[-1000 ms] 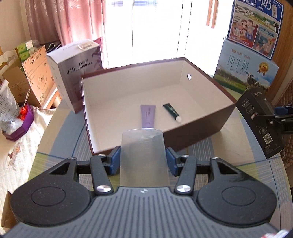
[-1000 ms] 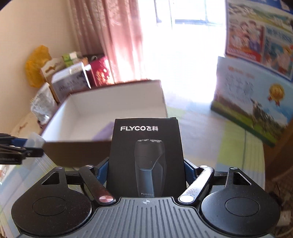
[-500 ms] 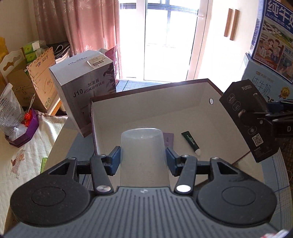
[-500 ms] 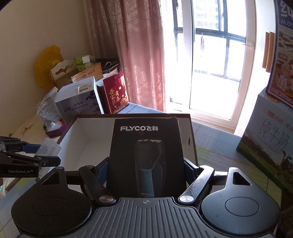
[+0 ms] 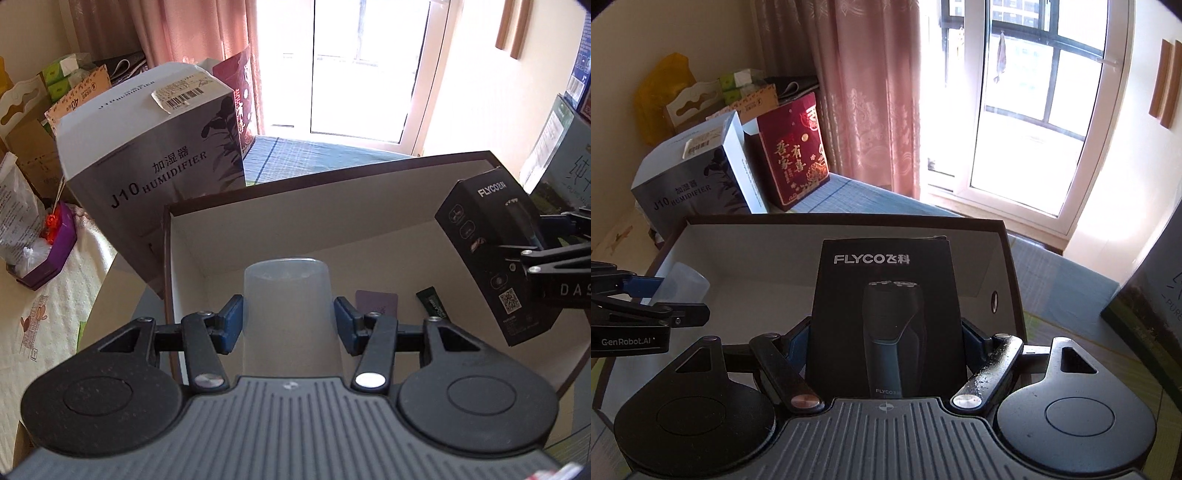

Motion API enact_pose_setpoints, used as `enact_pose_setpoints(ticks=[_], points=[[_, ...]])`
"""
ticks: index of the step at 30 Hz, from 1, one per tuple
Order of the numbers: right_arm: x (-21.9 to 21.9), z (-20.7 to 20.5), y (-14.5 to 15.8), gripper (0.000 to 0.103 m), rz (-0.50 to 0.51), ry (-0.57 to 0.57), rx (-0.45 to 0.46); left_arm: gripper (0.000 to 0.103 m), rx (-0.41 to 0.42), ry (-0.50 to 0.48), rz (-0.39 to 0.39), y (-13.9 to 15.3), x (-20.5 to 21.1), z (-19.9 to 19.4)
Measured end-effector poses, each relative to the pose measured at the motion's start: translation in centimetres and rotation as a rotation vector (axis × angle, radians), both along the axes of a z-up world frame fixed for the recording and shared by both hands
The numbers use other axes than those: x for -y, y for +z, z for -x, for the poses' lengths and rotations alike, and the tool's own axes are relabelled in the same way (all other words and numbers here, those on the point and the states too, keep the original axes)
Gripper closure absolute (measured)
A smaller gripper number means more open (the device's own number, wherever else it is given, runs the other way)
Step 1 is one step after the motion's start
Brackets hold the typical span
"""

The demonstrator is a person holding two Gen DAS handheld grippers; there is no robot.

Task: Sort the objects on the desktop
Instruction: 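Carry the clear cup and black FLYCO box into the brown box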

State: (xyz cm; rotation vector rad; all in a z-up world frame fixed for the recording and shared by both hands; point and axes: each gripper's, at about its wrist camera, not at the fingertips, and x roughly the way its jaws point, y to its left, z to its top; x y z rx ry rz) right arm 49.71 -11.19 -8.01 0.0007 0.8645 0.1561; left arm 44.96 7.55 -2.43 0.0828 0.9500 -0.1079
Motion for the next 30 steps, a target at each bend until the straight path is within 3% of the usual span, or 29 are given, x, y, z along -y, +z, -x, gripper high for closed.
enact_pose_setpoints(ticks=[14,23,25,30], points=[[-0.9,-3.2,-3.8,0.027,0.156,0.031,-0.018,0.055,-0.05,0.029,-0.063,-4.4,0.6,-4.6],[-1.0,-4.0,-4.3,0.027,0.172,0.048,-0.018,0.055,-0.058,0.032,-0.079,-5.1,0.9,-5.5],[-0.9,-4.1,-4.3,0.027,0.174,0.049,-0.019,0.045,-0.052,0.032,-0.079,-5.0,0.9,-5.5],[-0.8,-4.0,-4.1,0.027,0.175,0.045,-0.006,0.038,-0.046,0.017,-0.067,-4.9,1.0,-5.1]])
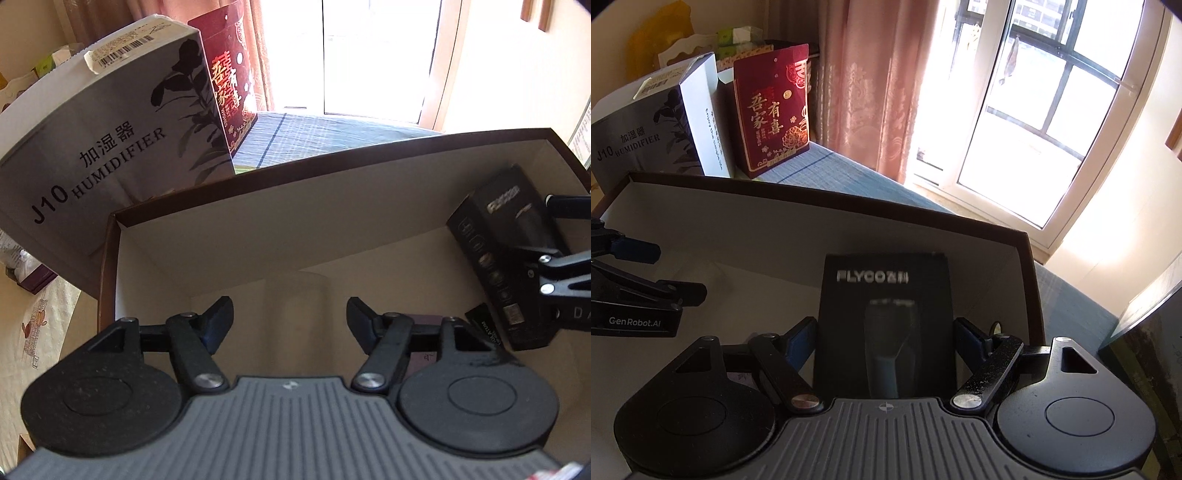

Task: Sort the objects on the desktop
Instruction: 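Carry the clear cup and black FLYCO box into the brown box, then release the cup with the left tool while the right tool releases the FLYCO box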

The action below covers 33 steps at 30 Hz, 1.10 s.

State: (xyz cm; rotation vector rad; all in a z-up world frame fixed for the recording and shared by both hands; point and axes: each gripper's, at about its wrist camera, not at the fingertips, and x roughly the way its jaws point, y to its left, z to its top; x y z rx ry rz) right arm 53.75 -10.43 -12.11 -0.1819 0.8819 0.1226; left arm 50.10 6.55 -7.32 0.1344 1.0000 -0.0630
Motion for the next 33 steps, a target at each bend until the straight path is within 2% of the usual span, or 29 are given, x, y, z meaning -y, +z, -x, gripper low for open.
enact_pose_setpoints(ticks=[3,6,11,13,16,22,27,29,33], points=[[-0.1,0.2,0.4,0.027,0.025,0.02,0.024,0.036,0.001,-0.006,0.006,-0.1,0.0,-0.2],[0.2,0.5,0.7,0.027,0.01,0.017,0.03,0.035,0.005,-0.015,0.024,0.3,-0.1,0.2],[0.6,1.5,1.4,0.025,-0.05,0.021,0.04,0.031,0.026,-0.032,0.048,1.2,-0.3,1.0],[0.8,2.0,1.7,0.02,-0.09,0.024,0.05,0.03,0.034,-0.032,0.064,1.8,-0.1,1.5],[1.3,3.0,2.5,0.017,-0.152,0.017,0.066,0.026,0.047,-0.027,0.083,2.6,-0.3,2.3],[2.2,5.5,4.1,0.01,-0.26,0.008,0.096,0.024,0.08,-0.02,0.118,4.6,-0.6,4.2],[2.2,8.1,5.4,0.007,-0.282,0.011,0.122,0.022,0.112,-0.012,0.124,6.2,-1.0,6.5],[2.1,9.3,6.1,0.005,-0.299,0.012,0.139,0.016,0.13,-0.012,0.122,6.8,-1.0,7.6],[1.8,11.9,7.3,0.002,-0.327,0.012,0.176,0.016,0.174,-0.005,0.101,8.2,-0.9,10.0]])
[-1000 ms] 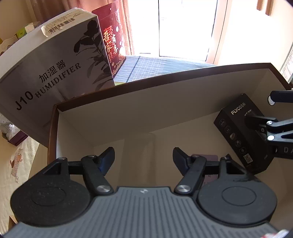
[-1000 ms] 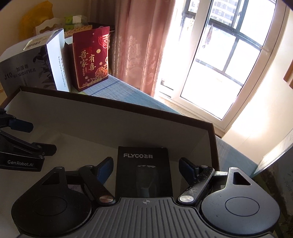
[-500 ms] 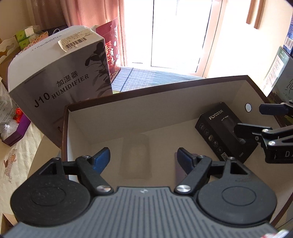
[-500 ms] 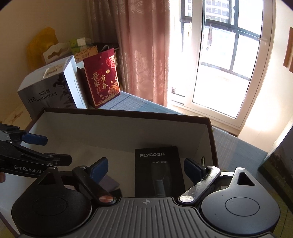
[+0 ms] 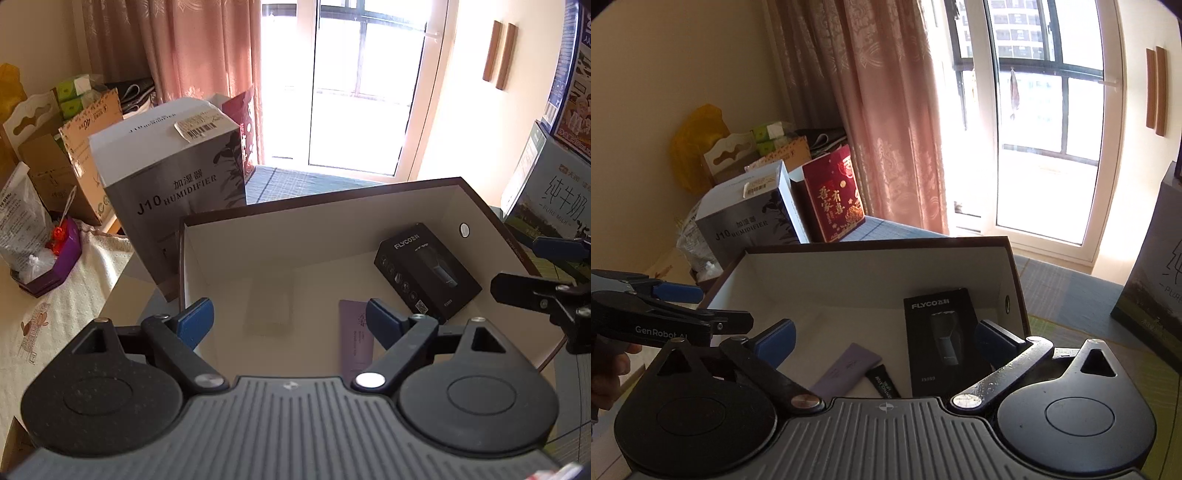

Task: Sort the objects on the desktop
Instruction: 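Release the cup with the left tool while the right tool releases the FLYCO box, then withdraw both tools from the box toward the remaining items on the table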

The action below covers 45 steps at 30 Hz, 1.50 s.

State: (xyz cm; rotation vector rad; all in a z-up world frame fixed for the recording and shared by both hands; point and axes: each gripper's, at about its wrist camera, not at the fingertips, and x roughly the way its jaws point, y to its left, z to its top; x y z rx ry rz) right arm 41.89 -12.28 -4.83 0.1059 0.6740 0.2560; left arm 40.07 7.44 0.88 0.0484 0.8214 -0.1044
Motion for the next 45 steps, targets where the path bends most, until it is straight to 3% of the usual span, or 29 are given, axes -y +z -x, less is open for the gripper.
enact_pose_setpoints(ticks=[22,45], points=[[0.1,11.9,4.9,0.002,-0.04,-0.047,0.116,0.015,0.101,-0.045,0.012,5.6,0.5,12.1],[-0.8,23.1,3.3,0.002,-0.055,-0.068,0.061,0.015,0.058,-0.053,0.031,4.4,-0.5,23.2]])
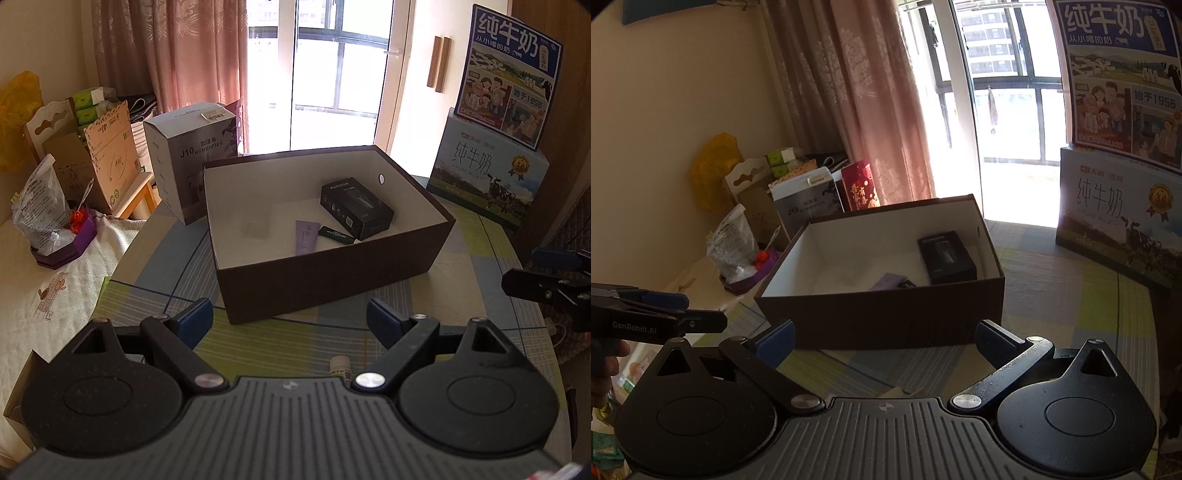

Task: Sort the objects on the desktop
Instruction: 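Withdraw both tools from the box toward the remaining items on the table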

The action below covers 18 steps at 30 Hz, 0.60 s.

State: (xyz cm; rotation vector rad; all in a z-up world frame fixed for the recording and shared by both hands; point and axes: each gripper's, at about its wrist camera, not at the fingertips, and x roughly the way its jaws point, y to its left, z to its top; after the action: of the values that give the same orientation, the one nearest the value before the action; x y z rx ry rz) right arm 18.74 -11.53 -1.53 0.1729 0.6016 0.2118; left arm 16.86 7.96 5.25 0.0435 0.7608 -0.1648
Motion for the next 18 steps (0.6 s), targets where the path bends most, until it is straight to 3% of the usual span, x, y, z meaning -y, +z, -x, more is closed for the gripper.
enact_pose_setpoints(ticks=[18], points=[[-1.6,4.4,-4.8,0.002,0.02,0.018,-0.143,0.015,-0.098,-0.057,-0.046,-5.0,0.3,4.0]])
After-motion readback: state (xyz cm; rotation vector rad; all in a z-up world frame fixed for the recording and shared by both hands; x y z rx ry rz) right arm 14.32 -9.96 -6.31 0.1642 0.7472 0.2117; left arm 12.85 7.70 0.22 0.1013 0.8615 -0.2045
